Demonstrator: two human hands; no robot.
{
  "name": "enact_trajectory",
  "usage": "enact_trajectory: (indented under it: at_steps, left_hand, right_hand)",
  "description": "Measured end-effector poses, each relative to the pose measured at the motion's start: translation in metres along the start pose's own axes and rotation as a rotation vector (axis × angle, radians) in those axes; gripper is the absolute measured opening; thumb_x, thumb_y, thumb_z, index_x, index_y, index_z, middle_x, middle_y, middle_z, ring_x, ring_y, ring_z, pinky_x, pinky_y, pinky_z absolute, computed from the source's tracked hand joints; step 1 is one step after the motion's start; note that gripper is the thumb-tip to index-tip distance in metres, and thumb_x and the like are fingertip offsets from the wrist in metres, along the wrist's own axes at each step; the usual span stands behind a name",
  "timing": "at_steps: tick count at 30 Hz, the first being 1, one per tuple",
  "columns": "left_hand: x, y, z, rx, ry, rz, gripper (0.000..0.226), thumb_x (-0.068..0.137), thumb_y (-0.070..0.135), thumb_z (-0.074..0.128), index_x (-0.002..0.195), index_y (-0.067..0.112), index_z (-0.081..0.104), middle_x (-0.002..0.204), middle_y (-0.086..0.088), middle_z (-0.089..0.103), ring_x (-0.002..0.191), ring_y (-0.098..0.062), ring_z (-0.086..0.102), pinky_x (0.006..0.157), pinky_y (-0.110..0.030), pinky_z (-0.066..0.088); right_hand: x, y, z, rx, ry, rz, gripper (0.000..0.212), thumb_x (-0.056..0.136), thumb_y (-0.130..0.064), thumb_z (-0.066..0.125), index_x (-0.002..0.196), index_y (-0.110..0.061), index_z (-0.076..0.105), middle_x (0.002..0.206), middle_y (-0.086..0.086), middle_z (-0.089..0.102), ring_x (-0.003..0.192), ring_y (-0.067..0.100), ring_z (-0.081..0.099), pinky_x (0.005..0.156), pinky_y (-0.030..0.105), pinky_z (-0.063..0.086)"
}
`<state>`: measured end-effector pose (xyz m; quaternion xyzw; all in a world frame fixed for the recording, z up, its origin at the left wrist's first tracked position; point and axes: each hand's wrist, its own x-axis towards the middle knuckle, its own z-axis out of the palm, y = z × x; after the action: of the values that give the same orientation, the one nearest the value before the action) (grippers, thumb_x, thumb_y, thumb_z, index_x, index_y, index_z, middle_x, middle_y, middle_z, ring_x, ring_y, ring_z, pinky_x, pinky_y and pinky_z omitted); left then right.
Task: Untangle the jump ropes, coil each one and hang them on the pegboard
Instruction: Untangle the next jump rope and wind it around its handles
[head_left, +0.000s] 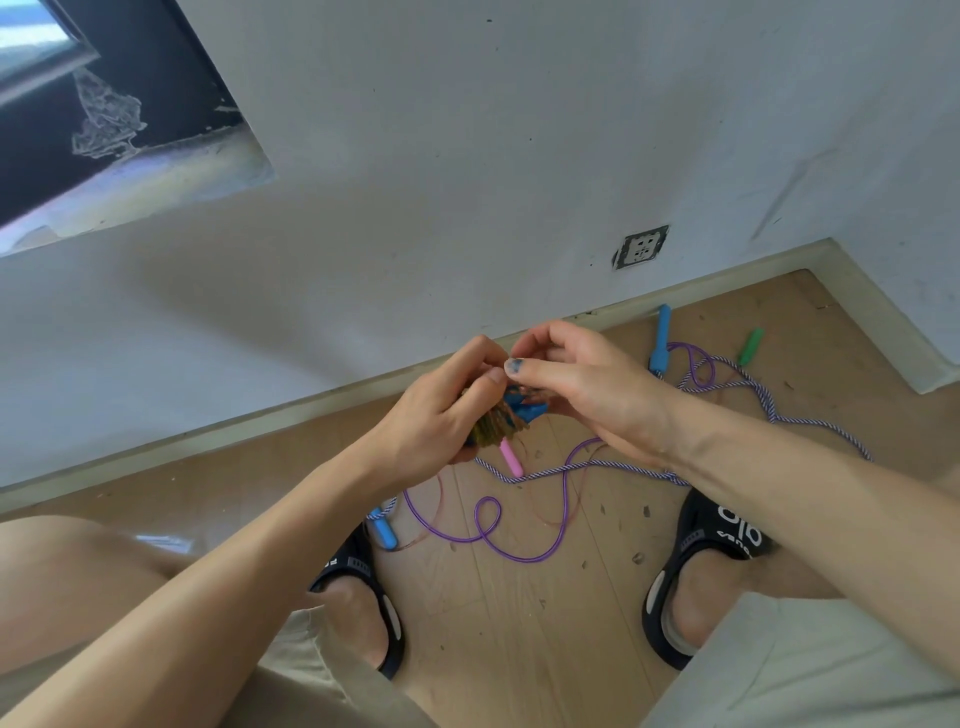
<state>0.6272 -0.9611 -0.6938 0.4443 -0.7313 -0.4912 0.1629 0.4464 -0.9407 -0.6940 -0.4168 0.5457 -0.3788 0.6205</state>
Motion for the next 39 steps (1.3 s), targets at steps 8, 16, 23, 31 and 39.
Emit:
enact_trajectory:
  at_steps: [8,16,23,31,39]
  left_hand:
    - [0.005,-0.006,-0.001,0.172,0.108,0.089,0.010,0.105,0.026,0.040,0.100,0.023,0.048,0.075,-0.011,0.054,0.056,-0.016,0.044,0.053,-0.029,0.039]
    - [0.003,-0.015,0.004,0.530,0.118,0.200,0.015,0.103,0.039,0.036,0.103,0.025,0.039,0.067,0.005,0.055,0.057,-0.019,0.048,0.056,-0.042,0.046]
    - [0.006,-0.017,0.010,0.603,0.170,0.253,0.020,0.102,0.043,0.032,0.102,0.024,0.037,0.070,0.008,0.056,0.057,-0.024,0.050,0.053,-0.042,0.046]
    - [0.011,-0.017,0.011,0.576,0.206,0.253,0.020,0.103,0.039,0.034,0.104,0.020,0.042,0.060,0.009,0.046,0.051,-0.019,0.044,0.050,-0.040,0.043]
    - [0.010,-0.019,0.011,0.571,0.175,0.293,0.016,0.105,0.034,0.034,0.107,0.022,0.042,0.068,0.011,0.051,0.058,-0.023,0.049,0.053,-0.041,0.046]
  right_hand:
    - [-0.003,0.002,-0.003,-0.263,0.174,-0.148,0.028,0.084,-0.014,0.076,0.102,-0.009,0.056,0.088,0.004,0.065,0.080,0.012,0.061,0.072,0.024,0.054]
    - [-0.004,0.009,0.000,-0.294,0.282,-0.019,0.037,0.079,-0.017,0.080,0.107,-0.012,0.057,0.091,0.000,0.074,0.087,0.011,0.064,0.072,0.023,0.047]
    - [-0.001,0.011,0.001,-0.032,0.289,0.136,0.037,0.078,-0.010,0.080,0.109,-0.008,0.058,0.106,0.014,0.070,0.081,0.014,0.060,0.068,0.025,0.045]
    - [0.001,0.010,0.004,0.086,0.297,0.148,0.042,0.080,-0.006,0.078,0.114,-0.008,0.053,0.111,0.016,0.069,0.094,0.024,0.070,0.084,0.039,0.058]
    - [-0.002,0.012,0.006,0.201,0.332,0.129,0.047,0.079,-0.005,0.080,0.116,-0.003,0.052,0.104,0.017,0.070,0.080,0.023,0.073,0.075,0.033,0.062]
